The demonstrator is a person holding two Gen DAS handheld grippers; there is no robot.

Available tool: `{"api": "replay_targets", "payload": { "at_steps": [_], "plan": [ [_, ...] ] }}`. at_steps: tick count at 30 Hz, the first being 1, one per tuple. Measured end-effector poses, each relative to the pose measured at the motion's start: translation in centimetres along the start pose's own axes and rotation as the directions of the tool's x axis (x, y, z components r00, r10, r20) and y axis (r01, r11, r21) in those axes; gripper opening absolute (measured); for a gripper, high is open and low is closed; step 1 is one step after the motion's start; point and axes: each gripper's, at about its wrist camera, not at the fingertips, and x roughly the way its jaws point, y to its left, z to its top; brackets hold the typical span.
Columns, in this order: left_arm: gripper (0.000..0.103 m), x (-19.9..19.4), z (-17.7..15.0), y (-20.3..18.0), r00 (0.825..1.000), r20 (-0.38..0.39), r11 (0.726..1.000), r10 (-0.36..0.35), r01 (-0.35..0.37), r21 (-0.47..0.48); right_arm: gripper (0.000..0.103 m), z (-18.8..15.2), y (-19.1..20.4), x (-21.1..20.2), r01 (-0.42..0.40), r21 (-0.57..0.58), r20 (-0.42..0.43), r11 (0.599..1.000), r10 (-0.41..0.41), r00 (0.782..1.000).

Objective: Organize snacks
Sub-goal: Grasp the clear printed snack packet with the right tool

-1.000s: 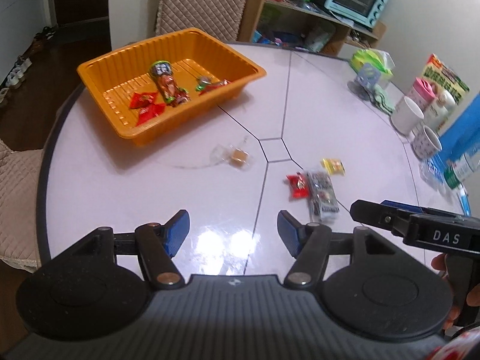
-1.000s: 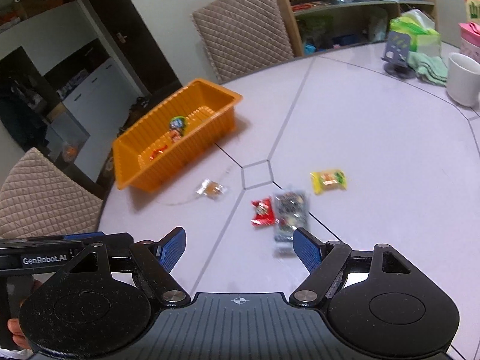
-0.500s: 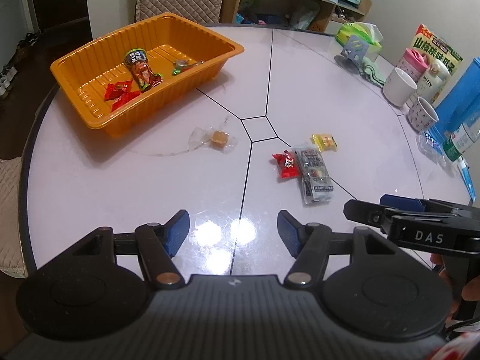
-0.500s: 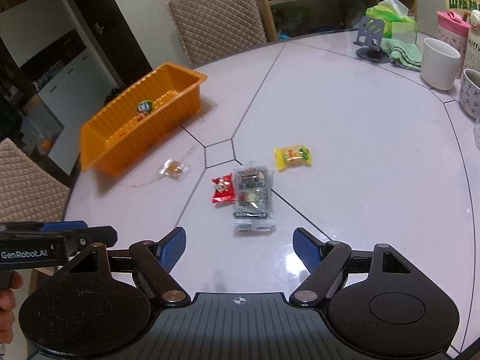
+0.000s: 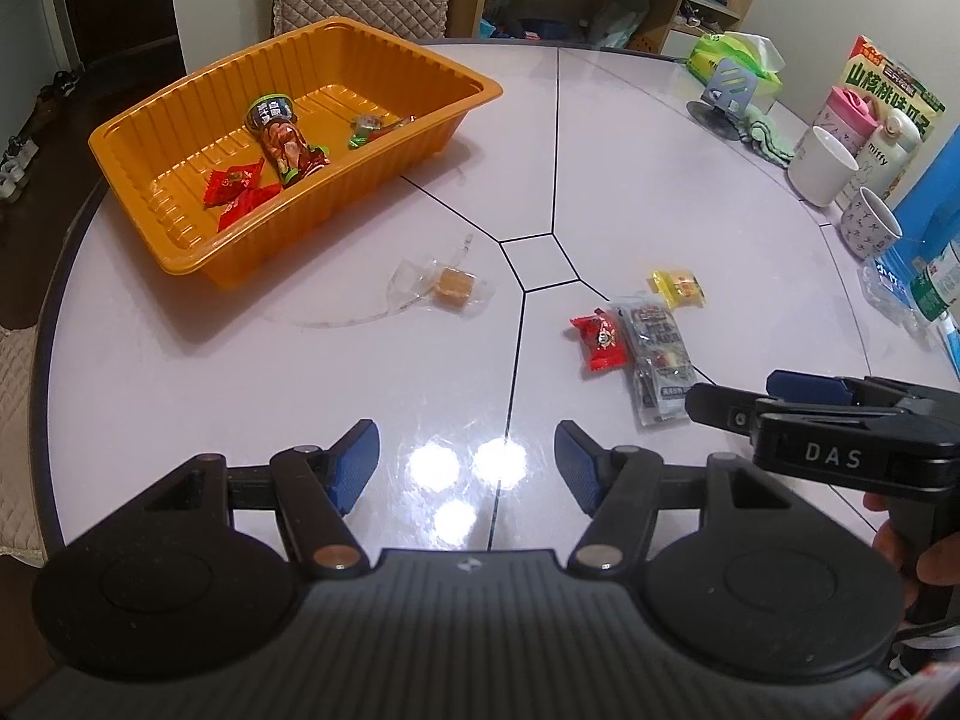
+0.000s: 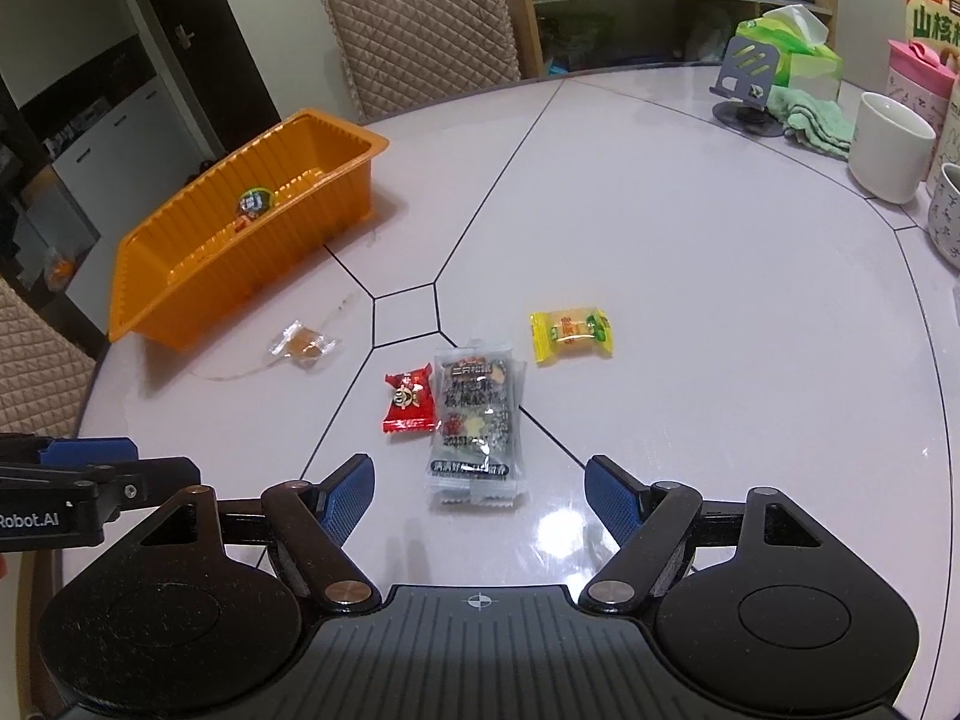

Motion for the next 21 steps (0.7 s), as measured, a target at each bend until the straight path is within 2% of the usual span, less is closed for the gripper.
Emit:
{"api": "replay_targets", "payload": {
  "at_steps": [4,8,18,20,21],
  "plan": [
    [0.061,0.6,0.3,0.1,1.0,-0.004,1.0,0.005,-0.005,0.0,0.077,0.3,0.2,1.3,0.017,-0.017,-0.002,1.0,-0.017,1.0],
    [0.061,1.0,0.6,0.3,1.0,-0.005,1.0,0.009,-0.009,-0.003,0.061,0.6,0.3,2.7,0.035,-0.042,-0.007,0.999,-0.035,0.999],
    [0.061,2.1,1.2,0.8,1.0,-0.011,1.0,0.02,-0.02,-0.004,0.051,1.3,0.3,5.4,0.044,-0.06,-0.021,0.997,-0.045,0.999],
    [0.061,2.3,1.3,0.8,1.0,-0.013,1.0,0.021,-0.021,-0.003,0.042,1.4,0.4,5.6,0.034,-0.072,-0.02,0.997,-0.036,0.999],
    [0.061,2.4,1.4,0.9,1.0,-0.014,1.0,0.02,-0.02,-0.002,0.041,1.4,0.5,5.6,0.03,-0.078,-0.016,0.997,-0.032,0.999]
  ]
}}
